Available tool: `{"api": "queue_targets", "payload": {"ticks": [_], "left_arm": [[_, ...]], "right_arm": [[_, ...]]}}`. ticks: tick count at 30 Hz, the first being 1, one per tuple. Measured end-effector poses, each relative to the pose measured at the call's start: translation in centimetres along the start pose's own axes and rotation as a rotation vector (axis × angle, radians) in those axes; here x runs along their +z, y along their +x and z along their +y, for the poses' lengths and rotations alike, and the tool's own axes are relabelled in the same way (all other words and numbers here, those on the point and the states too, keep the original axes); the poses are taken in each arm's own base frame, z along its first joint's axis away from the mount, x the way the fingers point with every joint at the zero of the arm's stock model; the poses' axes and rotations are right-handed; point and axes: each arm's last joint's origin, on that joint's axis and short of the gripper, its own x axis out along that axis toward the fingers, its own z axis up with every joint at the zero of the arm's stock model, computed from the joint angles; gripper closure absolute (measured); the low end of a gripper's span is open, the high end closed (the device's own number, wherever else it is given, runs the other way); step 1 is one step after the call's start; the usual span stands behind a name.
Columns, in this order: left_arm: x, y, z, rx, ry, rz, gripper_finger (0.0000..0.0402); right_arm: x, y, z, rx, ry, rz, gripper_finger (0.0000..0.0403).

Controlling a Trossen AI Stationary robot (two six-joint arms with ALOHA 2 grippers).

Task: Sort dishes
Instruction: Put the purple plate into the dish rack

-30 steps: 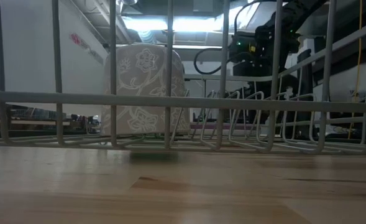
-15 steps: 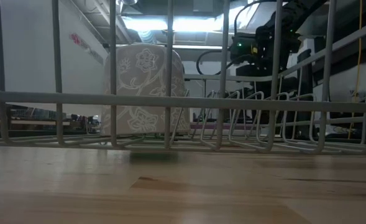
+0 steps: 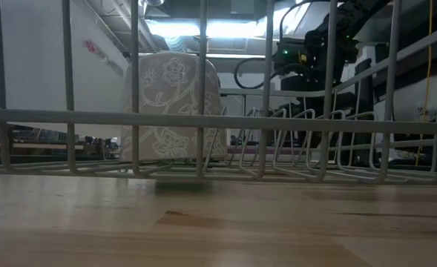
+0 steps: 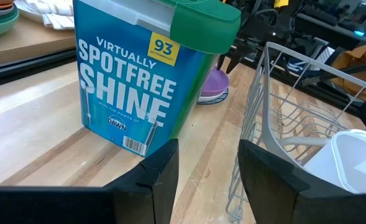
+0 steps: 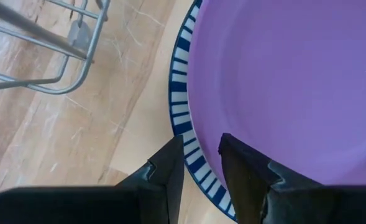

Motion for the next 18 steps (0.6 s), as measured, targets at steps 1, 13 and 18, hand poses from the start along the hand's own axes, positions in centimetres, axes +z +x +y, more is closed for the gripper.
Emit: {"api": "queue_targets", "payload": {"ticks": [1, 13, 18], "left_arm": [[0.0, 0.0, 0.0, 0.0, 0.0, 0.0, 0.0247], [0.0, 0.0, 0.0, 0.0, 0.0, 0.0, 0.0247], [0.0, 0.0, 0.0, 0.0, 0.0, 0.0, 0.0247]], "right_arm": [[-0.01, 0.0, 0.01, 0.001, 0.0, 0.002, 0.0292], [-0.01, 0.0, 0.01, 0.0, -0.029, 0.001, 0.0292], [0.01, 0.0, -0.04, -0.007, -0.03, 0.002, 0.0292]]}}
